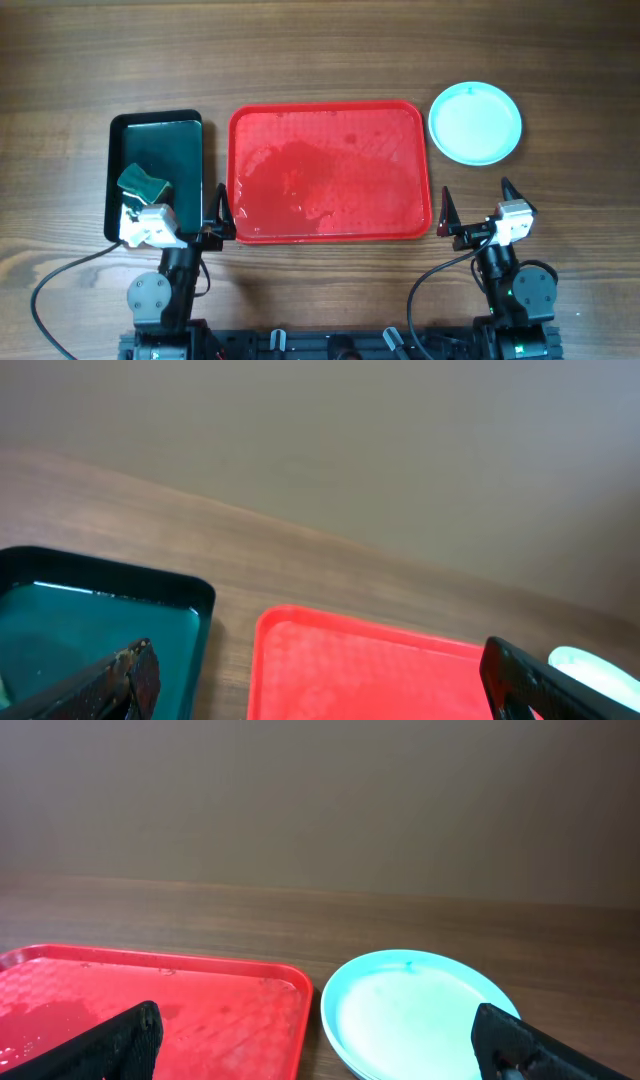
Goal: Clean dirty plates on tray and stack at the side
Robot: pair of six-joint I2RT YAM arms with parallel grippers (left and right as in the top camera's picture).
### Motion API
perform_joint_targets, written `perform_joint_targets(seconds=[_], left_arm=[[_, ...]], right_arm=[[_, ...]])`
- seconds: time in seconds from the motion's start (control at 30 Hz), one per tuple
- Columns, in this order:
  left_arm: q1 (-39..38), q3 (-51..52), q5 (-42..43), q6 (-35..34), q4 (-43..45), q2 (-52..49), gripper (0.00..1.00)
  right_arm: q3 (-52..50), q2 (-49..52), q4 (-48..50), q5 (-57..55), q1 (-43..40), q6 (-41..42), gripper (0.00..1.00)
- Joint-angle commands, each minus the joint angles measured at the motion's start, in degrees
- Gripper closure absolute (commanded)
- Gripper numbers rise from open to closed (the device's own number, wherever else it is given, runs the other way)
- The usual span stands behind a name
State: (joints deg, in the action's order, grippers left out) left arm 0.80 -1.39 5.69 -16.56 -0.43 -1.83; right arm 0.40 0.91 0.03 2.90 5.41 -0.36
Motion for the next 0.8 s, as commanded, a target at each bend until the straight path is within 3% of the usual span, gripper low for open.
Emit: perform_joint_targets(seconds=[0.0,0.13,0.4,0.77], left_arm=[[-0.22,1.07,-1.7,1.4,0.35,1.2,0.0],[-0.22,1.07,-1.64,2.16,-3.93,1.31,0.0],[-1.18,1.07,-0.87,17.49,-3.76,1.66,0.0],[-1.16,1.07,-7.43,17.57,-3.91,1.66,0.0]], right_arm=[[-0.11,-0.48,0.11,-0.72,-0.15,-1.01,0.0],[-0.11,-0.48,0.13,-0.72,-0.15,-1.01,0.0],[-0.11,-0.48,0.13,-0.7,-0.15,-1.01,0.0],[-0.11,-0.48,0.11,-0.72,-0.15,-0.98,0.01]])
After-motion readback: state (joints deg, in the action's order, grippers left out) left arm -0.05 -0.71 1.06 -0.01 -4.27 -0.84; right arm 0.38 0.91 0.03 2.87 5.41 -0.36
